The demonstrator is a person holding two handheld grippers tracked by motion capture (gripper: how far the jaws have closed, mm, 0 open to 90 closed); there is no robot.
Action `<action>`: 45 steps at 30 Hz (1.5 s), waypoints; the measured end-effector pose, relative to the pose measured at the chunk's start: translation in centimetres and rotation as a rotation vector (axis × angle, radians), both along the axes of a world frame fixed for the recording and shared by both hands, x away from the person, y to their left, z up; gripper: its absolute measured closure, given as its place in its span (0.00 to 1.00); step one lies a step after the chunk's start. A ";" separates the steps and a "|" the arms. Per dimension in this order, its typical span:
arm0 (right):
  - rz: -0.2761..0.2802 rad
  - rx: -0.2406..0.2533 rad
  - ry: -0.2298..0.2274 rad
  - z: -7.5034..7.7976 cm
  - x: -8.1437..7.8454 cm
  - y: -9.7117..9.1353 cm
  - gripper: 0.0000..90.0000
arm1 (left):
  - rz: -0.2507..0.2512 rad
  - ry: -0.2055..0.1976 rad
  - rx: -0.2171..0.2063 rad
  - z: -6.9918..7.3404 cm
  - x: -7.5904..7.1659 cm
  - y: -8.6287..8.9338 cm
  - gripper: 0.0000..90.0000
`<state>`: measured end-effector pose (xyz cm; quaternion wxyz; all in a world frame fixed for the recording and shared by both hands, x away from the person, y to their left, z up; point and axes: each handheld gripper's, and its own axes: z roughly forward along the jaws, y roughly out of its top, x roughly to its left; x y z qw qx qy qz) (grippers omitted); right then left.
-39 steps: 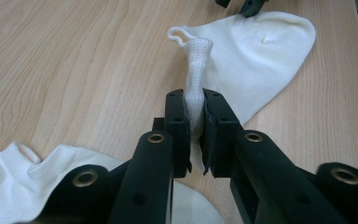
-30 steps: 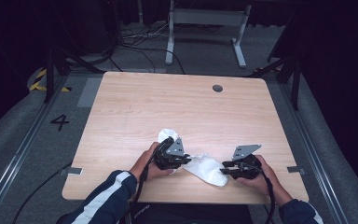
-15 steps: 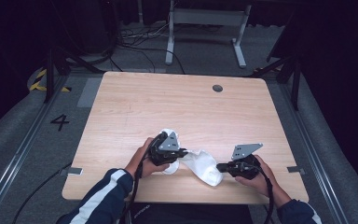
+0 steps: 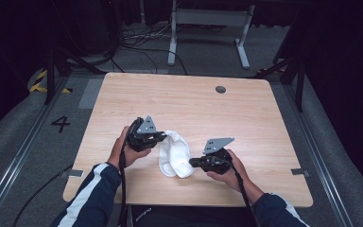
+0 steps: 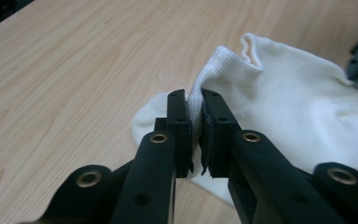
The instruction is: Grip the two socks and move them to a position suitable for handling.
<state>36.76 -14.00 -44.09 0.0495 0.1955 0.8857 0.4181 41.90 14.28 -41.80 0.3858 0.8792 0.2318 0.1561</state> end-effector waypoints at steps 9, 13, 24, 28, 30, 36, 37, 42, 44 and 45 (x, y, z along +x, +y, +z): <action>-0.004 -0.006 0.043 -1.4 0.8 3.2 0.94 | 0.018 0.021 0.120 -2.8 3.0 -1.7 0.83; -0.027 -0.064 0.010 -1.8 0.2 3.8 0.82 | 0.032 0.007 0.146 -3.4 3.4 -2.6 0.70; 0.007 -0.021 -0.065 -1.4 -0.2 1.2 0.68 | -0.023 0.044 0.023 -1.1 -2.2 0.9 0.61; -0.015 0.008 -0.095 -0.8 0.5 0.3 0.70 | -0.017 0.108 0.012 -2.9 -4.9 1.4 0.62; -0.011 0.012 -0.117 -0.6 1.1 0.1 0.72 | -0.031 0.120 0.051 -3.7 -6.0 0.9 0.62; 0.014 -0.059 -0.133 -0.3 3.7 1.4 0.72 | -0.024 0.116 0.135 -5.1 -6.9 -0.2 0.63; 0.014 -0.064 -0.145 -0.3 4.1 1.6 0.72 | -0.024 0.116 0.135 -5.1 -6.9 -0.2 0.63; 0.047 -0.055 -0.162 -0.6 6.2 3.0 0.70 | -0.017 0.123 0.103 -5.3 -7.0 0.0 0.64; 0.046 -0.049 -0.162 -0.8 7.0 3.4 0.71 | -0.010 0.128 0.089 -5.4 -7.0 -0.2 0.66; 0.047 -0.050 -0.154 -1.0 7.5 3.7 0.72 | -0.016 0.125 0.089 -5.4 -7.0 -0.3 0.66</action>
